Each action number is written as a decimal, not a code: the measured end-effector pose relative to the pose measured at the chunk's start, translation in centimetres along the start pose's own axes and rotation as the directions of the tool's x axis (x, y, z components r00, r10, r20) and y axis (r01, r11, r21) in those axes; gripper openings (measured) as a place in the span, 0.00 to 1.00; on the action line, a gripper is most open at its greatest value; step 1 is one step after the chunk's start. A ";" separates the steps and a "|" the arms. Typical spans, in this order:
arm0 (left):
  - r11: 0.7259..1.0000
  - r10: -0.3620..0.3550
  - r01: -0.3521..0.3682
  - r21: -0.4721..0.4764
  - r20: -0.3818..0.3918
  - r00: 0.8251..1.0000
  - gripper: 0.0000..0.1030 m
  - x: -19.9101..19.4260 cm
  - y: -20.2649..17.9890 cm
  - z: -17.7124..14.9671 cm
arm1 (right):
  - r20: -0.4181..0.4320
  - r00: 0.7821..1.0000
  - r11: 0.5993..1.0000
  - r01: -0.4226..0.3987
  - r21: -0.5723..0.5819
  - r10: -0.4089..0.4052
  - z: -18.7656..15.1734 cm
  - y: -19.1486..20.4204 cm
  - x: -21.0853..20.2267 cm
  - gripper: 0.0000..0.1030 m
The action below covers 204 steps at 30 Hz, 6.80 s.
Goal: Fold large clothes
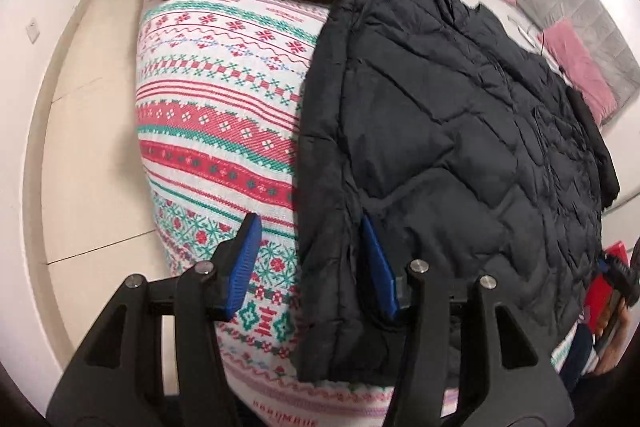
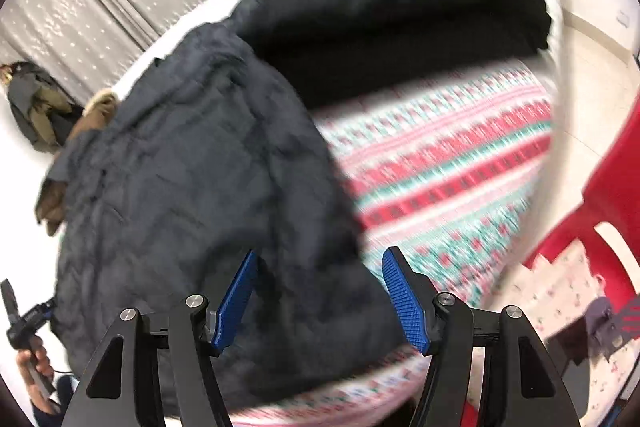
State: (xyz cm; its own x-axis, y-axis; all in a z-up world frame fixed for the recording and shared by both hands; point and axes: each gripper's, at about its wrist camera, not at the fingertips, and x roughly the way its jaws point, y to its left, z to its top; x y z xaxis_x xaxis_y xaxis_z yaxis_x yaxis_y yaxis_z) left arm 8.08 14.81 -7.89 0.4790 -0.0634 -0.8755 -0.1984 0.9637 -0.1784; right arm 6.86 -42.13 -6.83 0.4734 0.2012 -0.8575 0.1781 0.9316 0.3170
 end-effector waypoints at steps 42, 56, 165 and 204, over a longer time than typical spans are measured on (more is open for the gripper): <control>0.671 -0.208 0.419 -0.612 0.387 0.898 0.61 -1.3 20.3 19.7 | -0.010 0.987 0.863 -0.146 -0.484 0.162 3.2 26.5 6.6 0.65; 0.498 -0.219 0.536 -0.681 0.499 0.838 0.33 6.2 23.8 25.5 | 0.016 0.989 0.866 -0.123 -0.484 0.150 2.2 25.5 11.0 0.65; 0.997 -0.025 0.003 0.074 0.300 0.954 0.71 -7.2 -9.3 9.5 | 0.191 0.971 0.989 -0.130 -0.070 0.141 7.7 13.5 5.4 0.71; 0.937 -0.285 0.279 -0.209 -0.001 0.958 0.59 -1.7 2.9 -3.5 | -0.005 0.992 0.982 -0.121 0.143 0.123 -3.9 -5.2 -4.6 0.64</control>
State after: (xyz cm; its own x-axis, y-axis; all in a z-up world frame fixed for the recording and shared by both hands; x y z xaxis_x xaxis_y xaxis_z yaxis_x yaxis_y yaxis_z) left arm 3.73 16.77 -8.50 0.5149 -0.3359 -0.7887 -0.2313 0.8315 -0.5051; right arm 0.40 -46.74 -6.16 0.4872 0.3162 -0.8140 0.2406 0.8475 0.4732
